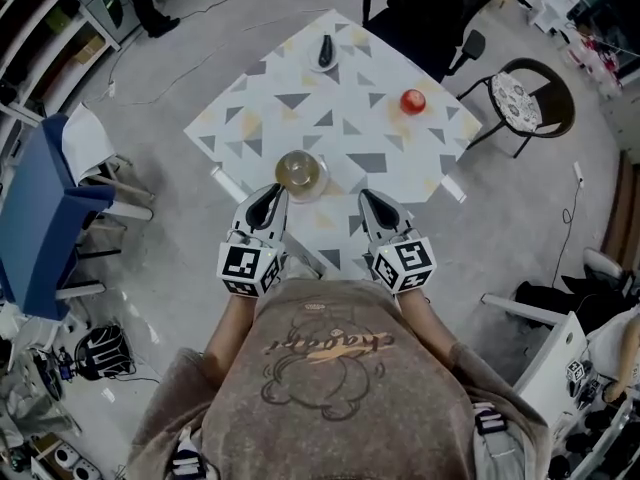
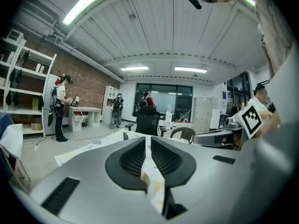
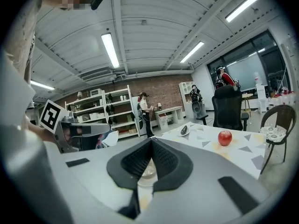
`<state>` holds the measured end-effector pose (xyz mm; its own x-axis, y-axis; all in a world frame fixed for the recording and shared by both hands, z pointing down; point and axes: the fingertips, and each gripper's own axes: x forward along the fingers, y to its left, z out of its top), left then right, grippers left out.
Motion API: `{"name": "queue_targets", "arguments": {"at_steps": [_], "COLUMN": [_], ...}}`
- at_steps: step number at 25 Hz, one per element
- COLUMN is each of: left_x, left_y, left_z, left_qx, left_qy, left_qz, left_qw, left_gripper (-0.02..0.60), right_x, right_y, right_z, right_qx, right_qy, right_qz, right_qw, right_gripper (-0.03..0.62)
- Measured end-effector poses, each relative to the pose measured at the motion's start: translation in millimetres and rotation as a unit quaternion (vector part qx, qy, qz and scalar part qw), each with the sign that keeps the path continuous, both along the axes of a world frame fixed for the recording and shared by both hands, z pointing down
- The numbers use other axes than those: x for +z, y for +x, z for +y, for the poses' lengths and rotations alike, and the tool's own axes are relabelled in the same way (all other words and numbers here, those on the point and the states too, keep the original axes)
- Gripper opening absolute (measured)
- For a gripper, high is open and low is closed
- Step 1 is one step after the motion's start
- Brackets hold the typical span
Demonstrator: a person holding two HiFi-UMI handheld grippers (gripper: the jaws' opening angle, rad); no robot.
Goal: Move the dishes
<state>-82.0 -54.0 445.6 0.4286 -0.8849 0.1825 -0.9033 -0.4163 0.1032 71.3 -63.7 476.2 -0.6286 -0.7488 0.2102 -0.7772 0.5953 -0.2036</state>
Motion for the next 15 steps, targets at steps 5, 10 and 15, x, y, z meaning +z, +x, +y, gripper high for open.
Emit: {"name": "queue_targets", "arguments": {"at_steps": [5,10,15], "left_x": [4,11,24], "left_y": [-1,0,3], "left_z": [-12,-23,-36], "left_qx": [0.01,0.028,0.05], "left_qy": [0.0,-0.007,-0.015], "left_qz": [0.001,-0.004,-0.013], "left_qw": [0.9999,0.9996,0.9986], "left_gripper": [0.077,0.199,0.309], "right_x": [0,2,3], "right_y": [-3,-8,-10], "right_z": [-14,-23,-31], "right_qx": [0.008,0.007,0.009], "right_qy": [0.003,0.0,-0.003], "right_qz": [-0.002,-0.002,0.0], "right_qw": [1.0,1.0,1.0], "right_gripper": [0.005,0.005,0.005]}}
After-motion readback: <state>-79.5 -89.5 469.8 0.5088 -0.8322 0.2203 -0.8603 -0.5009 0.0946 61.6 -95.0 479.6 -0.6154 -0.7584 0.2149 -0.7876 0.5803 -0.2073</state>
